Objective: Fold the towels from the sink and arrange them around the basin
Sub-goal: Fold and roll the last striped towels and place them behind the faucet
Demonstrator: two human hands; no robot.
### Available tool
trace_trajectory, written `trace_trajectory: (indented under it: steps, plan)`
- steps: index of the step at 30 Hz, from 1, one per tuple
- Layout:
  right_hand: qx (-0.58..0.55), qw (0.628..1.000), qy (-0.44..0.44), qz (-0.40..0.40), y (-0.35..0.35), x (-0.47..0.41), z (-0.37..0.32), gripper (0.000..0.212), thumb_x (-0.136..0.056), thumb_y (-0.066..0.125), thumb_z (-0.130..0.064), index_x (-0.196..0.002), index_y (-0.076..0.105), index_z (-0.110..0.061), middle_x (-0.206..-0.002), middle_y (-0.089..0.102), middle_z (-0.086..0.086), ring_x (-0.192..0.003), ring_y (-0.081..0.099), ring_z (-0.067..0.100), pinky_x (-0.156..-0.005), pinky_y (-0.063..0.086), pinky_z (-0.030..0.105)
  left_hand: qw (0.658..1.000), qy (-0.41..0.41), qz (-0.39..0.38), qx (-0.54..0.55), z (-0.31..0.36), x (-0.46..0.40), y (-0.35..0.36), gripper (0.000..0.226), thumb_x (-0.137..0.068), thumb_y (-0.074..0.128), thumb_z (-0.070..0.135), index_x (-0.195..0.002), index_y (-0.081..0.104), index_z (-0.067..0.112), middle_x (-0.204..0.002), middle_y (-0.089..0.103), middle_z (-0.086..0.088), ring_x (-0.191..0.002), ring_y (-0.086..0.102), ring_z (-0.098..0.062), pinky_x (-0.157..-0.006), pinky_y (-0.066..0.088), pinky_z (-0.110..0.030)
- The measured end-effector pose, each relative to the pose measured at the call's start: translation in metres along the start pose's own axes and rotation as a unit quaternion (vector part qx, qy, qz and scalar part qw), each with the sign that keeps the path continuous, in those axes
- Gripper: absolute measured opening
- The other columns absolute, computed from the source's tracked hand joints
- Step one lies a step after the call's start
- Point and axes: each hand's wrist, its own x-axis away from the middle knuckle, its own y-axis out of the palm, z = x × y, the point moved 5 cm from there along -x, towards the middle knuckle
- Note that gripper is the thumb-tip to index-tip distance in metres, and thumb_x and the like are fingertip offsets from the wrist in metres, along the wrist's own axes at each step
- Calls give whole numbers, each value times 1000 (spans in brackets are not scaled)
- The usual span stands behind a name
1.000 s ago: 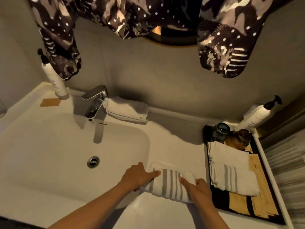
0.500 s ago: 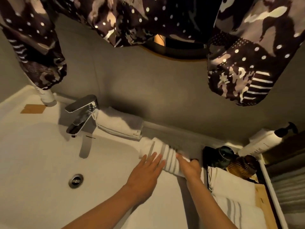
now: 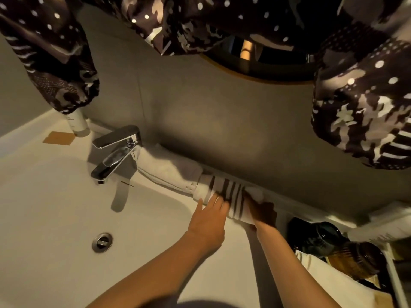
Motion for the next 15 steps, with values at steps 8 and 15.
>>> trace_trajectory:
  steps: [8, 15]
  plan:
    - [-26, 998, -20, 48, -6, 1, -12, 94, -79, 65, -63, -143, 33, -2, -143, 42, 23, -129, 43, 41, -106, 37, 47, 1000, -27, 13, -6, 5, -17, -11, 47, -89, 63, 25, -133, 48, 21, -139, 48, -5, -134, 39, -24, -117, 27, -50]
    - [-72, 997, 23, -24, -9, -9, -10, 86, -80, 69, -52, -143, 33, -5, -139, 48, 21, -122, 50, 40, -102, 41, 46, 996, 2, -8, -84, 9, -31, -11, 44, -87, 64, 33, -127, 61, 17, -139, 54, -11, -139, 34, -32, -120, 10, -53]
